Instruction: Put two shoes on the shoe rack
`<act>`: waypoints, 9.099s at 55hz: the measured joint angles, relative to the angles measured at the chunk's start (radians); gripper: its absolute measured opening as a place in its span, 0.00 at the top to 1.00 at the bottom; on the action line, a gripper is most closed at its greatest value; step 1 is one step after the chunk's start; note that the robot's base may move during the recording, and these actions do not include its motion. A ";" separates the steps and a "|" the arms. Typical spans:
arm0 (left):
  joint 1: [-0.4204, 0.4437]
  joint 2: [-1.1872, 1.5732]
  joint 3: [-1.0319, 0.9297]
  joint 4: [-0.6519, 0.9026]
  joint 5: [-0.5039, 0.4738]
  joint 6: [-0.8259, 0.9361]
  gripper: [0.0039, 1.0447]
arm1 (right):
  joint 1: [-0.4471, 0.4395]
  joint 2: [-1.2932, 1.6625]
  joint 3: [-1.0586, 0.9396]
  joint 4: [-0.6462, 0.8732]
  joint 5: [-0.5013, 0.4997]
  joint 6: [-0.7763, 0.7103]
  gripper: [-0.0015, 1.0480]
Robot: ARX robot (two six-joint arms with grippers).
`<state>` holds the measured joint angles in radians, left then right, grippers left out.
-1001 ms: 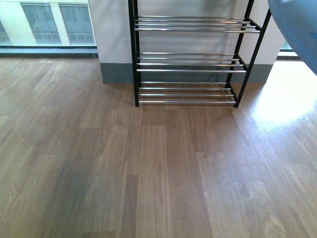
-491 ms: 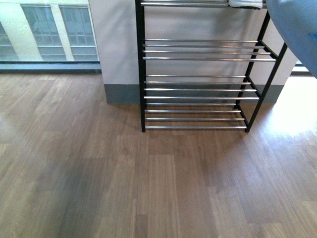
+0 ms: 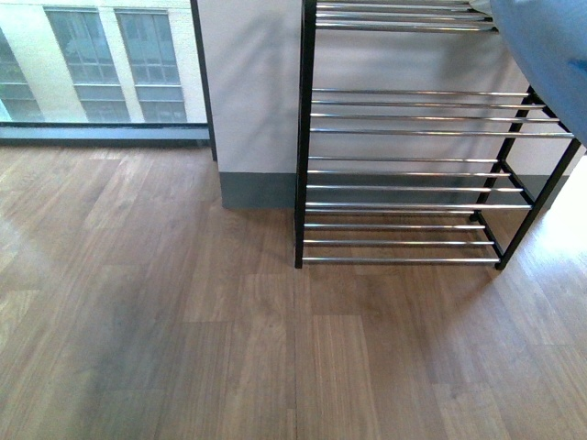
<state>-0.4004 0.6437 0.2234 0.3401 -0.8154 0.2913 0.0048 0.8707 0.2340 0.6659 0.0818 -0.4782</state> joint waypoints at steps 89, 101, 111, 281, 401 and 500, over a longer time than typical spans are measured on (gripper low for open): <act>0.000 -0.001 -0.001 0.000 0.000 0.000 0.98 | 0.076 0.228 0.283 -0.119 -0.099 0.389 0.98; 0.000 -0.001 -0.001 0.000 0.000 0.000 0.98 | 0.053 0.518 0.529 -0.143 -0.048 0.391 0.98; 0.000 -0.001 -0.001 0.000 0.000 0.000 0.98 | 0.053 0.729 0.768 -0.210 -0.014 0.377 0.98; 0.000 -0.001 -0.001 0.000 0.000 0.000 0.98 | -0.006 -0.106 -0.208 0.071 -0.082 0.481 0.98; 0.000 -0.001 -0.001 0.000 -0.001 0.000 0.98 | -0.006 -0.865 -0.215 -0.663 -0.083 0.481 0.08; 0.093 1.986 2.337 -0.754 0.498 0.057 0.98 | -0.005 -0.866 -0.215 -0.664 -0.079 0.481 0.09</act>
<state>-0.3073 2.6293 2.5603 -0.4141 -0.3172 0.3485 -0.0006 0.0048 0.0193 0.0017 0.0029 0.0032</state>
